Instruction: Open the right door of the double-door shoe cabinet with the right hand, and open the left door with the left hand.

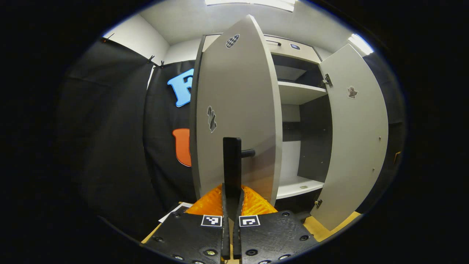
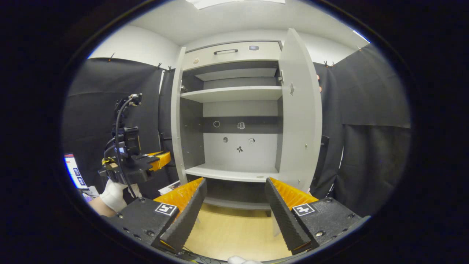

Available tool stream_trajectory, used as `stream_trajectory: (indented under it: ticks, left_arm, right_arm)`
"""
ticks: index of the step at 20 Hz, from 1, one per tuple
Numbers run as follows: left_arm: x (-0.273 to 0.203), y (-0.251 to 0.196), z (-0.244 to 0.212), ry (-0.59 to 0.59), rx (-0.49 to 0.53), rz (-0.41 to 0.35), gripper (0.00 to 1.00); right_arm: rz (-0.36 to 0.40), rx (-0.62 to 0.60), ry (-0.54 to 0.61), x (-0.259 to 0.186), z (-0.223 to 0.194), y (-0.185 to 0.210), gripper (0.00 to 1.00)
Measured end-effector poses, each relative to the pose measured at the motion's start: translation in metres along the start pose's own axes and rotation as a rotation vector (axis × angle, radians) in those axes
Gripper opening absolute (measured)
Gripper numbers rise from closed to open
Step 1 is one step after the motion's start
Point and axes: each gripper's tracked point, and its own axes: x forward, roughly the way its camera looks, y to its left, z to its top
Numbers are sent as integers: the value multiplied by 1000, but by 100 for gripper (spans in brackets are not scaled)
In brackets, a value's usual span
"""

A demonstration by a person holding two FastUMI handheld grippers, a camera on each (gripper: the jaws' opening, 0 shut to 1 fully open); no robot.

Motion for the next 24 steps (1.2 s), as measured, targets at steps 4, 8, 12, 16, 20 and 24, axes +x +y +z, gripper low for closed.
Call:
stream_trajectory:
  ticks: [4,8,12,16,20,24]
  left_arm:
    - [-10,16,-2,5,6,30,2]
    - [-17,34,-4,2,18,53,0]
    - [-25,54,-4,1,-11,73,0]
    - [-25,85,-8,6,18,96,0]
    - [-20,116,-11,-5,3,85,0]
    - [-17,125,-10,-8,6,31,0]
  right_arm:
    - [7,1,-7,1,2,3,100]
    - [16,8,-6,2,1,7,100]
    - [22,6,1,1,1,10,100]
    - [36,8,1,3,1,16,99]
    - [47,-2,6,3,0,20,100]
    - [41,-9,12,3,0,20,100]
